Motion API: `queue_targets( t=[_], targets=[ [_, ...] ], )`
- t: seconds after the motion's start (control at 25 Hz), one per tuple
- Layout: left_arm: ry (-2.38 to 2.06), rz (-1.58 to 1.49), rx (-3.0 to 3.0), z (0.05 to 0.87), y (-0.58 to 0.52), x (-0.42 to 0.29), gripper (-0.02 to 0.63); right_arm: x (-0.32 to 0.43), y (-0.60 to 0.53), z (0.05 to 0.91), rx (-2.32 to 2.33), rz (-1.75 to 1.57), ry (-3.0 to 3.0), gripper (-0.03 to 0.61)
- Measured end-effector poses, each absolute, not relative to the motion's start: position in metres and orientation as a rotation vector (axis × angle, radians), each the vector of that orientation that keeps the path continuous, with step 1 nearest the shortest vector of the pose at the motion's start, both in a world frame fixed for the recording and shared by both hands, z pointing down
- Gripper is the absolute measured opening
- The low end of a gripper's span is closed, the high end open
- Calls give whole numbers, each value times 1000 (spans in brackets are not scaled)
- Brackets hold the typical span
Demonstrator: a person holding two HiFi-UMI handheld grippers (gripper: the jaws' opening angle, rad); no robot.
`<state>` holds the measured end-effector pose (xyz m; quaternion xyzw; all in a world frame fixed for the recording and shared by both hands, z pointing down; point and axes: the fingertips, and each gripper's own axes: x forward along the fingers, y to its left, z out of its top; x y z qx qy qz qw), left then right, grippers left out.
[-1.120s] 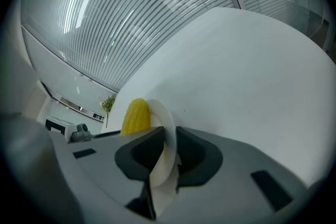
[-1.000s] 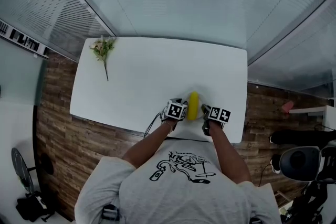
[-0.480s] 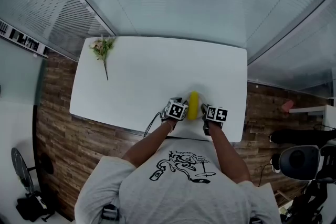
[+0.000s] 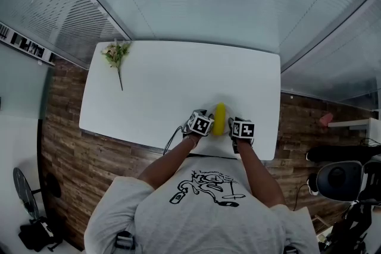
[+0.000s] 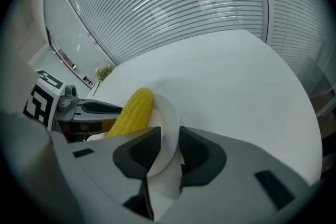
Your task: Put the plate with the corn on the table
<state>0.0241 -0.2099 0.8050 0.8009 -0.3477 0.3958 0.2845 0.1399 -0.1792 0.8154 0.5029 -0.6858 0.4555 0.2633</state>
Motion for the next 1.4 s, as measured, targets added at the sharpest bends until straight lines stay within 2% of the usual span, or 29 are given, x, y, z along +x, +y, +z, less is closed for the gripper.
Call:
queue_targets(
  t=[0.2, 0.52, 1.04, 1.4],
  targets=[
    [-946, 1057, 2159, 804, -210, 22, 126, 140, -181, 813, 1370, 1237, -1886, 138],
    [-1041, 941, 2197, 783, -222, 5, 124, 148, -193, 791, 1385, 1108, -2007, 114],
    [-1127, 509, 2438, 650, -240, 11, 61, 156, -209, 658, 1450, 725, -2304, 23],
    [-1139, 256, 2555, 561, -231, 13, 40, 139, -199, 570, 1437, 466, -2428, 8]
  ],
)
